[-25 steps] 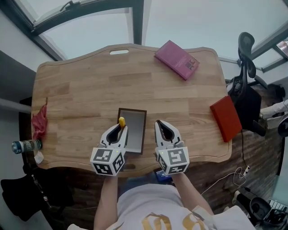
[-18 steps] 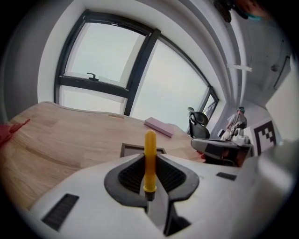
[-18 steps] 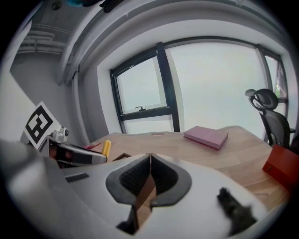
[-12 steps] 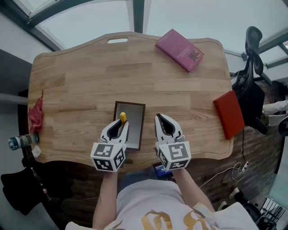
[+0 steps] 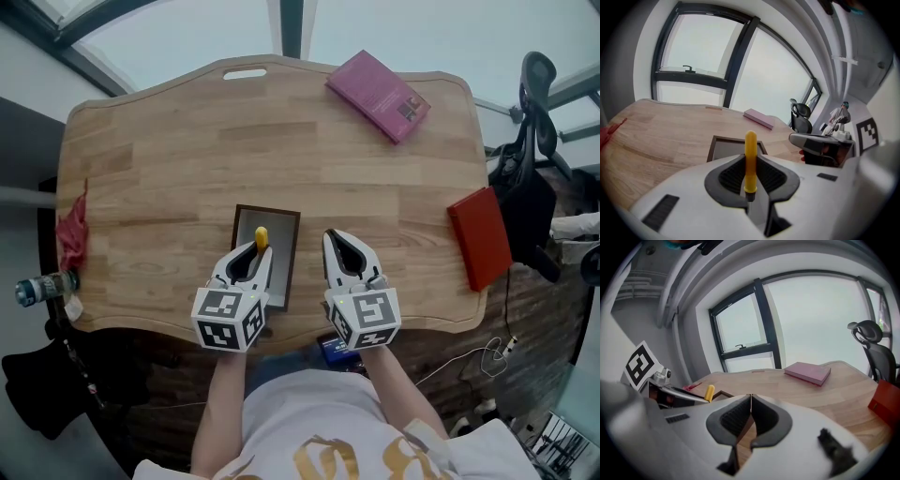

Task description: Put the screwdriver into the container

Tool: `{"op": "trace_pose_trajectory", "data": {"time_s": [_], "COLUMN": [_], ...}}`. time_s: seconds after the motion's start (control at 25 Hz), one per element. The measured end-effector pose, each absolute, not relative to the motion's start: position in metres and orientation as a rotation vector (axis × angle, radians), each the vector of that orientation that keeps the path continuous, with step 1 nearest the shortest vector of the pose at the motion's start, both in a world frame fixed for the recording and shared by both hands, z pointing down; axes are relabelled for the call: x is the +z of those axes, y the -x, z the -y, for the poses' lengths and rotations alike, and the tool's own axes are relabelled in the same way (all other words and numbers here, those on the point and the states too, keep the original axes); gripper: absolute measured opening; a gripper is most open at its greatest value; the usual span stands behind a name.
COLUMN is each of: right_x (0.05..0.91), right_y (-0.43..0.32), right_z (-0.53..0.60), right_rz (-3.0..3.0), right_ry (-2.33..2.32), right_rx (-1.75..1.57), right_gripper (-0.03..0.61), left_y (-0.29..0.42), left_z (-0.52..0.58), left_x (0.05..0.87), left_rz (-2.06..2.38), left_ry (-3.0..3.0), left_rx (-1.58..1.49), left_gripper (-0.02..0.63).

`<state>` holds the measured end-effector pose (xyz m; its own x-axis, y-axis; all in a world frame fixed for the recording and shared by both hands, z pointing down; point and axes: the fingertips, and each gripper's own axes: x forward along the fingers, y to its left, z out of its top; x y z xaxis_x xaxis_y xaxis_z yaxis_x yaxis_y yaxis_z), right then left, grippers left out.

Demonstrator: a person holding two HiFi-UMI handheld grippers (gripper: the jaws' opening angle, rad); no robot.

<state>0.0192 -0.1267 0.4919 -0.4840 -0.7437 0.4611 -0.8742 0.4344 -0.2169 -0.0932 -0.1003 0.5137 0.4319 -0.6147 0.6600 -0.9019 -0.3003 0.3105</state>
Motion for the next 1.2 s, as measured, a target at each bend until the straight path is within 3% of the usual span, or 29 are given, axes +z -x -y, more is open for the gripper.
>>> {"op": "trace_pose_trajectory", "data": {"time_s": [1.2], "right_x": [0.531], "right_y": [-0.042], "right_z": [0.143], "right_rz": [2.346], "right_ry": [-1.333], "right_rx": [0.726], "right_gripper": [0.032], "left_y": [0.067], "left_z": [0.11], "left_x": [0.571], "left_rz": [1.16], "left_ry": [-1.833], "left_rx": [0.667], "left_gripper": [0.078]}}
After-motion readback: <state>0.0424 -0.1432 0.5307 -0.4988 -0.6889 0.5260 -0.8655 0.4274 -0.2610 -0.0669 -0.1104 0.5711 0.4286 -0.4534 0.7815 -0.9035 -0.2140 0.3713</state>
